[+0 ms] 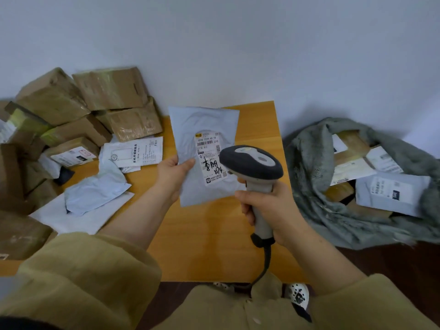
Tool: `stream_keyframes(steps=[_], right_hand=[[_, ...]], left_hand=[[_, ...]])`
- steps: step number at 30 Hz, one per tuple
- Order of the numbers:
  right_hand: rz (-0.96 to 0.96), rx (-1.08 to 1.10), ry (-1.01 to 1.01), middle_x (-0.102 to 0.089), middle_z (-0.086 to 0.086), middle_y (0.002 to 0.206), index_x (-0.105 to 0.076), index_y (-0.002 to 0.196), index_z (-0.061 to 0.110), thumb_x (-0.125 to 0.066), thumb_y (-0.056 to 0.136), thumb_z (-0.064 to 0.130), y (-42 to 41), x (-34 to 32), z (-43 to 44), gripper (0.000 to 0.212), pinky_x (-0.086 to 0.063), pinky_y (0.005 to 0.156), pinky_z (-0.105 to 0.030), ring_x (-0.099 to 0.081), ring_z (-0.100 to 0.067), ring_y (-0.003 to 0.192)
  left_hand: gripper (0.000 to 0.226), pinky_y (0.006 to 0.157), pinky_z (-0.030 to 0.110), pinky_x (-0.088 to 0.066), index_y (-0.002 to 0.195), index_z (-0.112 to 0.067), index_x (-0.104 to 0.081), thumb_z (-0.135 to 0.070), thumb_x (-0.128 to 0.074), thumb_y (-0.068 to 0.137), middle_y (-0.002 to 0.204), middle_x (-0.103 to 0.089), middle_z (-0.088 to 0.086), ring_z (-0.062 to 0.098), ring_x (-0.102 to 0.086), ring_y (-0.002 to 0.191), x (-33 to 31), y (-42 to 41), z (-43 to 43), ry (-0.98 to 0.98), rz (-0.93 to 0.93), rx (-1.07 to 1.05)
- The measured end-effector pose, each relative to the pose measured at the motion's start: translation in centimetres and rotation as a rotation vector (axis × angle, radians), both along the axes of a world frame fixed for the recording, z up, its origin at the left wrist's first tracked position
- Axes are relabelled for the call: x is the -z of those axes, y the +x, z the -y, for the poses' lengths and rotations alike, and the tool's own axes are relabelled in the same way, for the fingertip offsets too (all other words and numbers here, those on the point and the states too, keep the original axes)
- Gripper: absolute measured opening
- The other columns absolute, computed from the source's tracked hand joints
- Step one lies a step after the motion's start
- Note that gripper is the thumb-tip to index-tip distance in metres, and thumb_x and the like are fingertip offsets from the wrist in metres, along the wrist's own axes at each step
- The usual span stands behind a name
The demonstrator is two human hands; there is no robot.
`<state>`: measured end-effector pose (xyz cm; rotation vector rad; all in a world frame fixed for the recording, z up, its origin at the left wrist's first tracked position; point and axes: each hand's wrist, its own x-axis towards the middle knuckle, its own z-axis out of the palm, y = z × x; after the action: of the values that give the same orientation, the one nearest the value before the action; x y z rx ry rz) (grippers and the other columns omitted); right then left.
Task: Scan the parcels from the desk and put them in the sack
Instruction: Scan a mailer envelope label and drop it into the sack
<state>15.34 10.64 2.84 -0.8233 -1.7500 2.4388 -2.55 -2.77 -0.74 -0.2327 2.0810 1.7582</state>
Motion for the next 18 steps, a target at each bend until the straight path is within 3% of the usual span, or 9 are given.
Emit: stream_keyframes(steps=[3,7,10,15,18], right_hand=[[0.013,0.117,-0.032,-0.055,-0.005,0.052,-0.065,0.095,0.007,-0.067,0.085,0.003,2.0,0.8,-2.5,0.011,-0.042,0.043,-0.026,-0.046,-0.017,0.040],[0.049,0.316,-0.081,-0.053,-0.006,0.050,-0.065,0.097,0.002,-0.066,0.083,-0.001,5.8,2.0,-6.7,0.015,-0.040,0.042,-0.025,-0.045,-0.018,0.039],[0.068,0.462,-0.128,-0.052,-0.007,0.049,-0.064,0.097,-0.001,-0.064,0.085,-0.002,9.3,3.0,-9.9,0.012,-0.039,0.041,-0.025,-0.044,-0.019,0.037],[0.108,0.660,-0.167,-0.050,-0.011,0.050,-0.063,0.096,-0.003,-0.064,0.085,-0.002,15.3,4.7,-14.6,0.011,-0.038,0.042,-0.026,-0.042,-0.021,0.038],[0.122,0.737,-0.184,-0.048,-0.014,0.051,-0.064,0.091,-0.003,-0.063,0.084,-0.004,18.2,5.4,-16.3,0.007,-0.037,0.043,-0.028,-0.041,-0.022,0.040]], left_hand=[[0.010,0.056,0.026,-0.058,0.095,-0.006,-0.066,0.000,-0.060,0.089,0.080,-0.071,0.003,0.012,-0.069,0.058,1.3,2.0,-5.1,0.020,0.098,0.161],[0.014,0.059,0.026,-0.057,0.099,-0.004,-0.065,0.002,-0.060,0.088,0.082,-0.069,0.007,0.019,-0.066,0.067,2.9,5.9,-13.8,-0.001,0.168,0.358],[0.020,0.067,0.034,-0.058,0.104,-0.001,-0.065,0.006,-0.056,0.088,0.090,-0.069,0.013,0.025,-0.066,0.074,3.9,9.1,-20.5,-0.021,0.250,0.495],[0.025,0.084,0.051,-0.054,0.110,0.000,-0.062,0.010,-0.053,0.089,0.111,-0.065,0.017,0.036,-0.065,0.095,6.8,14.1,-30.7,-0.080,0.387,0.613],[0.021,0.080,0.049,-0.052,0.106,0.001,-0.060,0.012,-0.051,0.090,0.113,-0.063,0.019,0.035,-0.063,0.093,8.8,16.7,-35.8,-0.089,0.428,0.634]])
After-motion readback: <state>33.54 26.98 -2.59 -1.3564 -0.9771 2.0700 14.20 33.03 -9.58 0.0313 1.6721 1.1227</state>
